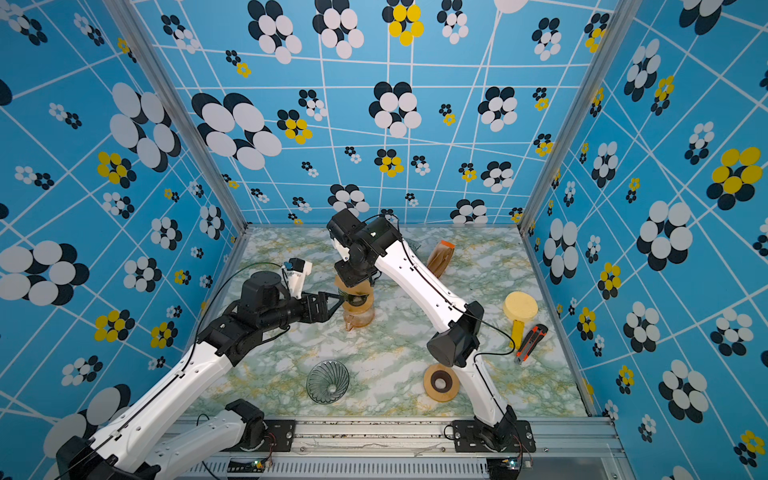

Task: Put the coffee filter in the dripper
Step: 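Lower the filter into the dripper while the left gripper moves toward it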

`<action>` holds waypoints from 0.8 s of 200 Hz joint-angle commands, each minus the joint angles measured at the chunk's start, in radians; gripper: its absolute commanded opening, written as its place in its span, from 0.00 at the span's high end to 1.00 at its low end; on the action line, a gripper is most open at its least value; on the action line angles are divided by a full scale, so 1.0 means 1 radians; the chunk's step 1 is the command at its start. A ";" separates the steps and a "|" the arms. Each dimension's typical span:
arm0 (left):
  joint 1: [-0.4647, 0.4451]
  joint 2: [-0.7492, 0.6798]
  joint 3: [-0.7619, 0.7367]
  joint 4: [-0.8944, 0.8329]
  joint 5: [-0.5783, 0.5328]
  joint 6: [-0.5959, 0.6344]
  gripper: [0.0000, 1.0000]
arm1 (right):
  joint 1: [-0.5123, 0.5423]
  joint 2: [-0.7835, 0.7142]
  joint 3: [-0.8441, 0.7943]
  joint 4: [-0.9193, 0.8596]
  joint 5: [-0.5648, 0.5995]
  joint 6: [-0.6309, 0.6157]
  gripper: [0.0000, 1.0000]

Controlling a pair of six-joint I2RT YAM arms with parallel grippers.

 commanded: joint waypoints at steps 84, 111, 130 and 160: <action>0.075 0.164 0.348 -0.384 0.041 0.165 0.01 | -0.025 -0.466 -0.614 0.391 0.002 0.181 0.40; 0.079 0.277 0.479 -0.504 0.024 0.301 0.01 | -0.074 -0.537 -0.755 0.481 -0.001 0.295 0.32; 0.082 0.355 0.559 -0.568 -0.004 0.354 0.01 | -0.087 -0.544 -0.795 0.508 0.017 0.341 0.20; 0.089 0.445 0.623 -0.588 -0.025 0.366 0.01 | -0.092 -0.515 -0.809 0.549 0.030 0.352 0.01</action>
